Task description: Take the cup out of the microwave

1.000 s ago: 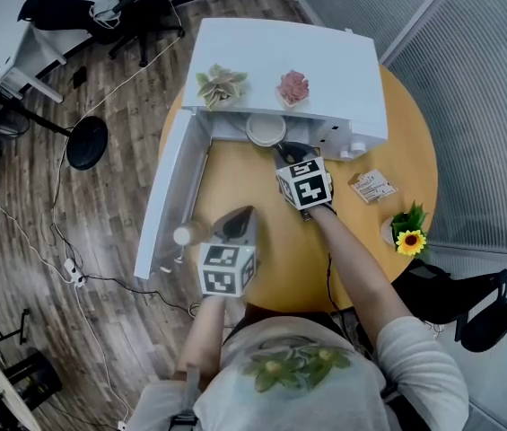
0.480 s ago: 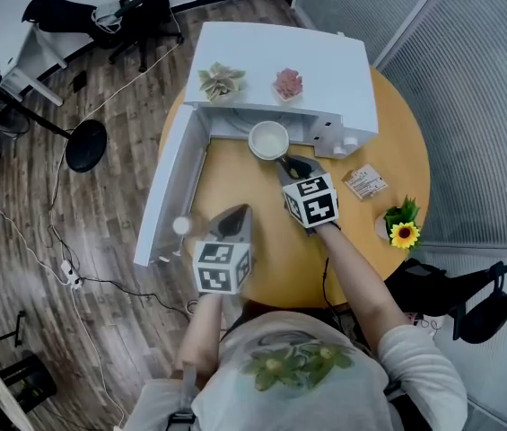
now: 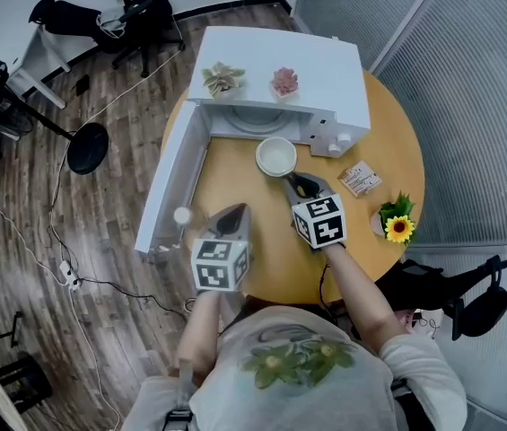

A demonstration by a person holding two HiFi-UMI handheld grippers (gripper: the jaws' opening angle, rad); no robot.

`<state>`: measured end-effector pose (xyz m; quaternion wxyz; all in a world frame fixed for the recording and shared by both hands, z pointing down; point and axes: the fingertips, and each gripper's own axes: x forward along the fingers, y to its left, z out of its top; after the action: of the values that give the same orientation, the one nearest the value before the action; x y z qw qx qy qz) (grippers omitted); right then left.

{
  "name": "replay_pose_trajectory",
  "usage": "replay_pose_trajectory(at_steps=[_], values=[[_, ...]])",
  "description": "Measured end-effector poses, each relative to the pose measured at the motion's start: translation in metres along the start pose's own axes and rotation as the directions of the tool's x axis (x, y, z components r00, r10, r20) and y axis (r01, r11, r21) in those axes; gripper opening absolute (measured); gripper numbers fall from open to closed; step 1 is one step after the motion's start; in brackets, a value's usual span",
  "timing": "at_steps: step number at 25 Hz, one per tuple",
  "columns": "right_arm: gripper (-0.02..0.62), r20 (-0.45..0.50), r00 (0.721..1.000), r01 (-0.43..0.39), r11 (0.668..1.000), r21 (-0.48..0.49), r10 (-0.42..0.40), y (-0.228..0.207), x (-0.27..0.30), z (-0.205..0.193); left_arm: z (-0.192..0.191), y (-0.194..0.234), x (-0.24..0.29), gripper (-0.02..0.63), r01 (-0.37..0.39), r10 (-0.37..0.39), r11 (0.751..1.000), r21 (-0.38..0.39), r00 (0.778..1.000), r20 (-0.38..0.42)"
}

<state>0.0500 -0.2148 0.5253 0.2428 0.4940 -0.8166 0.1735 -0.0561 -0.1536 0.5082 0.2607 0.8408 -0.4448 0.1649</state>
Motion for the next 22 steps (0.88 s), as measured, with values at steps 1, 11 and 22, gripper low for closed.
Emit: replay_pose_trajectory(at_steps=[1,11,22], values=[[0.071,0.001,1.000,0.003,1.000,-0.001,-0.003,0.001,-0.005,-0.001,0.000,-0.001,-0.002,0.002,0.000,0.000,1.000,0.003,1.000,0.003],[0.071,0.057,0.998,0.021,1.000,-0.007,-0.020,0.015,-0.065,-0.005,0.000,-0.014,-0.026,0.002,-0.009,0.008,1.000,0.024,0.999,0.035],[0.071,0.119,0.993,0.004,1.000,-0.006,-0.003,0.042,-0.122,-0.006,-0.016,-0.027,-0.049,0.002,-0.011,0.009,0.999,0.047,0.999,0.033]])
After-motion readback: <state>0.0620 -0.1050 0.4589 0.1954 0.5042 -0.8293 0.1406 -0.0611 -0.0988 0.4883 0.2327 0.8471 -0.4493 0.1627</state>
